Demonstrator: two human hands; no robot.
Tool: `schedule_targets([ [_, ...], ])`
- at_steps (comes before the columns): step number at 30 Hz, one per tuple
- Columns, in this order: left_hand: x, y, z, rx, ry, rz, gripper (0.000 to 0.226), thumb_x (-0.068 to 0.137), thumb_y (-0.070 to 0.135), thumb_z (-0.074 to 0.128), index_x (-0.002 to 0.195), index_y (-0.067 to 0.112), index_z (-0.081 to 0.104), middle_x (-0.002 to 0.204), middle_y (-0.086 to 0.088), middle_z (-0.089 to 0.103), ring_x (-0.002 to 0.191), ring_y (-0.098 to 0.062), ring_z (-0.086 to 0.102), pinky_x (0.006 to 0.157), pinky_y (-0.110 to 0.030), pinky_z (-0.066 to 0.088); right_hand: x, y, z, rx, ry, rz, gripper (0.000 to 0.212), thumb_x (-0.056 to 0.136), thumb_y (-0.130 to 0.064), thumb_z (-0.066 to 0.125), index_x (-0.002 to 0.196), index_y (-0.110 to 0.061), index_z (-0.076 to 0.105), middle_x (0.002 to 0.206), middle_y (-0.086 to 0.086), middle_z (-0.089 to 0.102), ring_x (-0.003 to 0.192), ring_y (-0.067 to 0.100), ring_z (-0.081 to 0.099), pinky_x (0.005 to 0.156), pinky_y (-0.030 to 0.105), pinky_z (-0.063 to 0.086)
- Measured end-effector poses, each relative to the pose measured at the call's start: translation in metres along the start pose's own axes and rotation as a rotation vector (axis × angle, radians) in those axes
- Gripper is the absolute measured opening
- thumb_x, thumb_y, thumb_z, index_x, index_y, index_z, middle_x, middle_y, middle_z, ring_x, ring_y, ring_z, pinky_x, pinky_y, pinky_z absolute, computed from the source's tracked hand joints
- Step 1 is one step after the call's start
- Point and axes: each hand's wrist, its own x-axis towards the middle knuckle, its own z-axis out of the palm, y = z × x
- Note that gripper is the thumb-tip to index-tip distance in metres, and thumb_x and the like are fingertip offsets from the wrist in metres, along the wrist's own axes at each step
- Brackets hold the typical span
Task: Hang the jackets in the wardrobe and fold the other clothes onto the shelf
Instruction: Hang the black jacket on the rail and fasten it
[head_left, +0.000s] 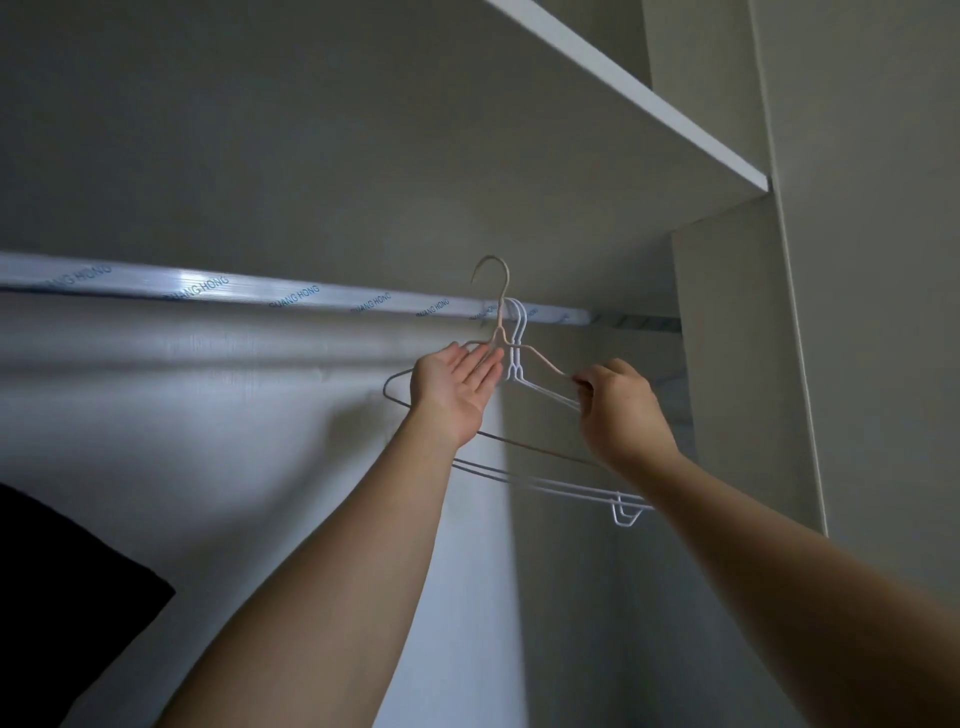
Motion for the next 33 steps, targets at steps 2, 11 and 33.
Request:
schedule_targets([
  [2, -0.009, -0.001, 0.002, 0.023, 0.012, 0.027, 0.041, 0.105, 0.013, 0.044, 0.142, -0.004, 0.044, 0.114, -0.018, 0.069, 0.095, -0.03, 0.074, 0.08, -0.037, 0.059, -0.007, -0.003, -0.005, 0.03, 0.018, -0.007, 0.026, 0.098, -0.004, 0.052, 0.114, -0.006, 0.072, 0.1, 0.015, 0.059, 0.085, 0.038, 0.059, 0.073, 0.039, 0.051],
  [11, -0.072, -0.024, -0.017, 0.553, 0.245, 0.405, 0.038, 0.088, 0.0, 0.054, 0.121, 0.012, 0.069, 0.09, -0.007, 0.077, 0.069, -0.018, 0.073, 0.065, -0.025, 0.056, -0.084, -0.006, -0.041, 0.151, 0.029, 0.098, 0.023, 0.091, -0.002, 0.061, 0.106, -0.011, 0.077, 0.093, 0.008, 0.063, 0.088, 0.028, 0.061, 0.071, 0.019, 0.032],
  [33, -0.273, -0.347, -0.087, 1.432, -0.887, 0.381, 0.022, 0.095, 0.03, 0.067, 0.078, 0.016, 0.063, 0.078, 0.006, 0.057, 0.061, -0.019, 0.054, 0.052, -0.031, 0.043, -0.428, 0.112, -0.137, -0.167, -0.228, 0.74, 0.008, 0.09, -0.029, 0.067, 0.094, -0.03, 0.073, 0.083, -0.017, 0.067, 0.072, 0.003, 0.059, 0.065, 0.025, 0.05],
])
